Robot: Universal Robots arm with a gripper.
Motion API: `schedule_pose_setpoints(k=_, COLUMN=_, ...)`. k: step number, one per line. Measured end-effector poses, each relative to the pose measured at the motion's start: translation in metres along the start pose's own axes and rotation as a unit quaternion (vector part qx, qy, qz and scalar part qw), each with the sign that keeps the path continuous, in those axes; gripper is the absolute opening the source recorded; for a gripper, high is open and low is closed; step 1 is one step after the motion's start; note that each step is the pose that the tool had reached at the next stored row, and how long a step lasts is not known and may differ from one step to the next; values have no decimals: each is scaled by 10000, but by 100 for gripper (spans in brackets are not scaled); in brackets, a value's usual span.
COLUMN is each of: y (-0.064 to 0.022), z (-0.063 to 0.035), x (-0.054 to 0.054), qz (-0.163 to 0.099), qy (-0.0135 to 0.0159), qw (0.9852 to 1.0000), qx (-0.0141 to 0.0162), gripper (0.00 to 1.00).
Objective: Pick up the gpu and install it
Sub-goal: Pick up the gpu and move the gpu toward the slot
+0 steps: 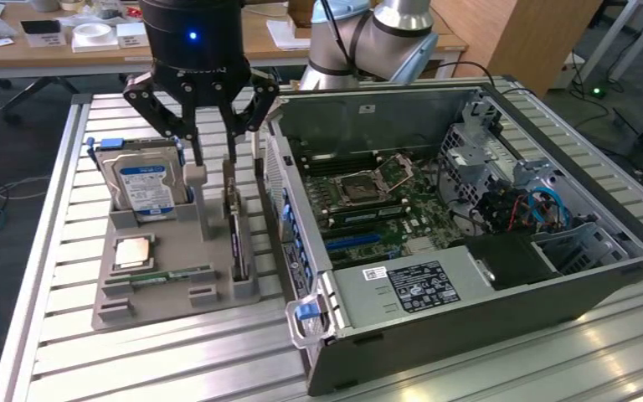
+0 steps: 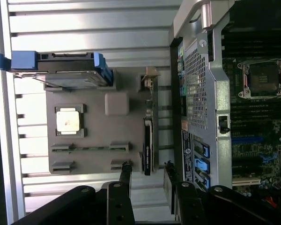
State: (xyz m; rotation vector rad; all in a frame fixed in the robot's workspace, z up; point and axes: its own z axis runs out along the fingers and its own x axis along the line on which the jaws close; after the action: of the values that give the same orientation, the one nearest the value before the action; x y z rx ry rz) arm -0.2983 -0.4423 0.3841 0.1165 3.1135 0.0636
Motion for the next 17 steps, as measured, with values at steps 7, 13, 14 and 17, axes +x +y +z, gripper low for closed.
schedule_pose_setpoints(k=7, y=-5, z=127, x=3, qz=0, qy=1, qw=10000, qx=1, gripper=42)
schedule_pose_setpoints(k=13, y=-10, z=235, x=6, qz=0, qy=1, qw=10000, qx=1, gripper=42)
schedule_pose_setpoints(k=14, y=-11, z=255, x=6, qz=0, qy=1, qw=10000, qx=1, gripper=42)
schedule_pose_setpoints(k=17, y=-13, z=309, x=7, qz=0, qy=1, qw=10000, qx=1, gripper=42)
